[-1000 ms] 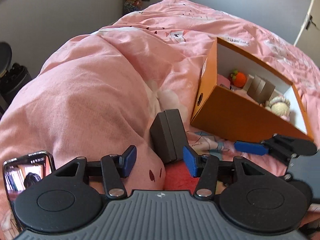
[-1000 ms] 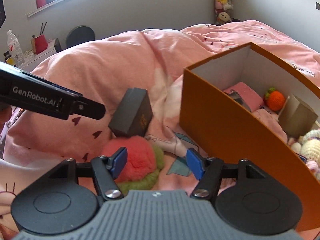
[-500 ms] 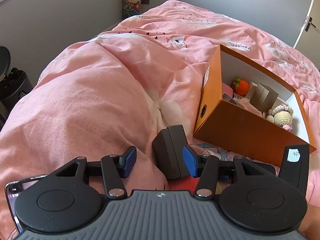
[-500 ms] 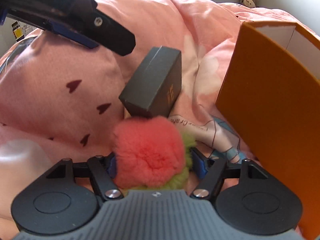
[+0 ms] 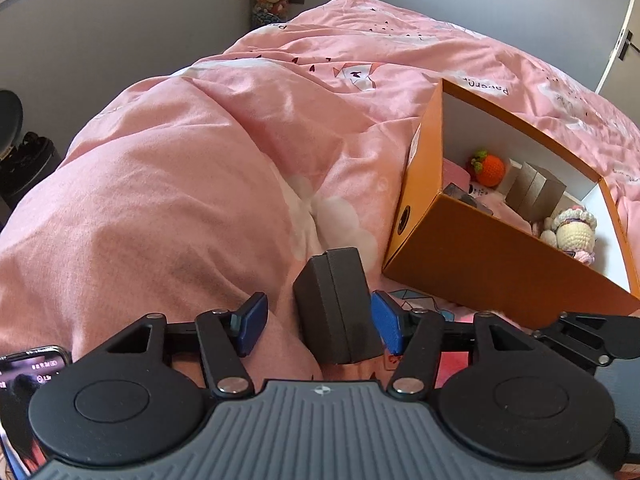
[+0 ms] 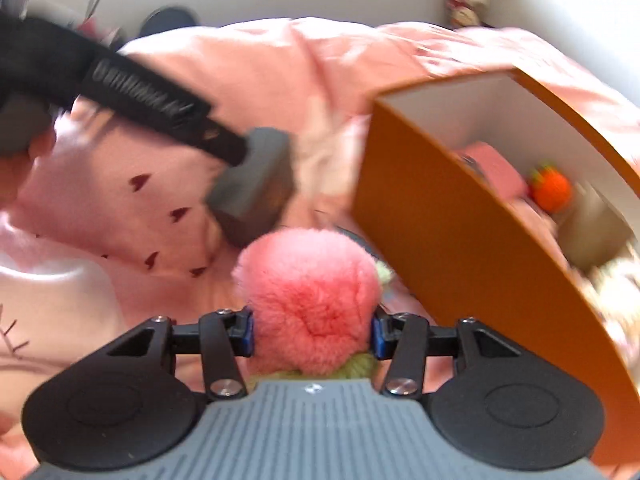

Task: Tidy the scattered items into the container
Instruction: 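Grasp the black box with the left gripper while the right grasps the pink-green pompom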

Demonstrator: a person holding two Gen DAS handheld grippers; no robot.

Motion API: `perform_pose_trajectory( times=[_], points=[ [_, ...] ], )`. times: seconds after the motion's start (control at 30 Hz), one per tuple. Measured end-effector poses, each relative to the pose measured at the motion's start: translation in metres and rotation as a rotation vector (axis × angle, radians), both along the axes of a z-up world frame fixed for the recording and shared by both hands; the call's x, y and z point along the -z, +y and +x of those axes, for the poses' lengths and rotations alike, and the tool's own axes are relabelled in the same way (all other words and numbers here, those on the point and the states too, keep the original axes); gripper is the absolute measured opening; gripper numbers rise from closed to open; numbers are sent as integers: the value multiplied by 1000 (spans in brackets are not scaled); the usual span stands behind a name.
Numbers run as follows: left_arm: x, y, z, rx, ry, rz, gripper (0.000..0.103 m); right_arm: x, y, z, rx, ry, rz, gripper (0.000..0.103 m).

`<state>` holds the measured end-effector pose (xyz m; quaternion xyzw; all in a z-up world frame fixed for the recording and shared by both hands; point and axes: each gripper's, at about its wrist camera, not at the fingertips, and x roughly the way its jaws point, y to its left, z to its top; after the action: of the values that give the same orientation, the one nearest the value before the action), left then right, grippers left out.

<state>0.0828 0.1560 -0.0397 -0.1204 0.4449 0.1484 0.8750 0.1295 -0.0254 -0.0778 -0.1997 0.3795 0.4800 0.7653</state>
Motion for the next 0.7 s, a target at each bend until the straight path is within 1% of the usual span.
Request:
perform_pose_trajectory(
  times=[0.07,0.1,0.2,0.37,0.43,0.47,0.5,0.6,0.7],
  points=[
    [1,-2,3,1,-16,-13,72,-5,-16,5,38,10,26,52],
    [2,-4,5,3,-17,-6,74,-8,-23,5,63,4,37,52],
    [8,-12,13,17,7,33,74,-20,-45,7,116,2,85,52],
    [28,-16,23,-12,74,117,73,-52,-75,8,181,-30,174,52],
    [32,-18,25,-13,83,146,61,-64,-88,12,211,-38,218,53],
    [33,-17,24,-15,82,149,48,-71,-94,16,224,-38,242,53],
    [34,-16,24,-18,82,139,44,-76,-97,19,237,-38,261,53],
    [33,-11,21,-23,61,111,43,-90,-104,36,287,-70,300,53],
    [17,-11,13,-24,12,89,42,-97,-103,55,332,-92,315,53]
  ],
)
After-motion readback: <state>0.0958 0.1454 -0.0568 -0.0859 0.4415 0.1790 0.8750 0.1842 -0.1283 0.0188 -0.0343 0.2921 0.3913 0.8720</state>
